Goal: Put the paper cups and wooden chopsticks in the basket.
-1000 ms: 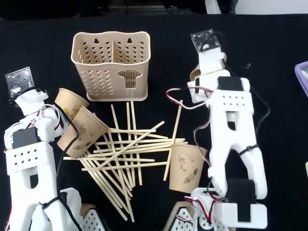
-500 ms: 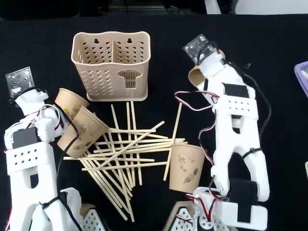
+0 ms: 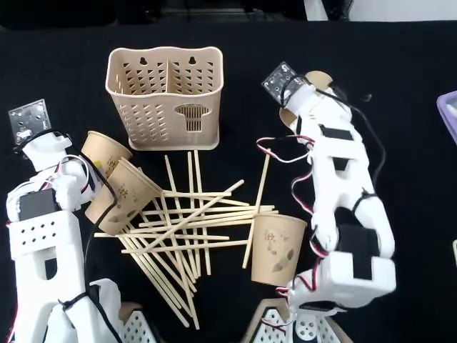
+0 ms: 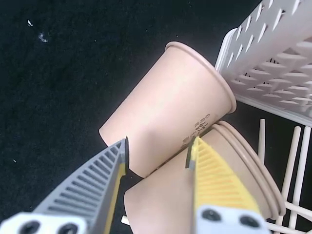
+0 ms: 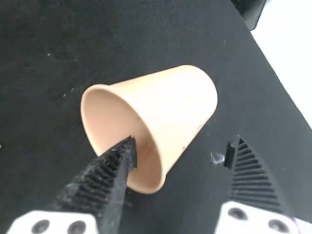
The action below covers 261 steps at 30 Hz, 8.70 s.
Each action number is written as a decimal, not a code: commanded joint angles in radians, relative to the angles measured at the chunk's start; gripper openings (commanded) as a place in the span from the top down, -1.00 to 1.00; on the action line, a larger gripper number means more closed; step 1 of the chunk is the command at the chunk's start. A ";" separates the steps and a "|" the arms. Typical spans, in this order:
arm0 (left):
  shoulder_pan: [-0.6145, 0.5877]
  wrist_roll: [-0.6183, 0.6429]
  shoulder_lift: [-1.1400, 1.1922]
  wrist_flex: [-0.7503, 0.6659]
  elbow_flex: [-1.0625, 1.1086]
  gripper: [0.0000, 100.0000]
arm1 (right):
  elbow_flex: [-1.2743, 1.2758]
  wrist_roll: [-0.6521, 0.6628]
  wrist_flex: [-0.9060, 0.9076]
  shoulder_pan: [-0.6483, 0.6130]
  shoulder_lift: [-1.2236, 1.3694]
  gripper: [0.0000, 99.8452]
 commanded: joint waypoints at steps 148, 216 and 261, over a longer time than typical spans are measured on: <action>-0.008 0.006 -0.025 -0.018 -0.008 0.56 | 0.124 0.781 1.504 -0.301 -0.559 0.61; -0.010 0.006 -0.025 -0.018 -0.008 0.56 | -0.022 0.284 1.499 -0.325 -0.992 0.98; -0.012 0.006 -0.025 -0.103 0.048 0.56 | -1.925 -0.115 1.498 -0.597 0.455 0.97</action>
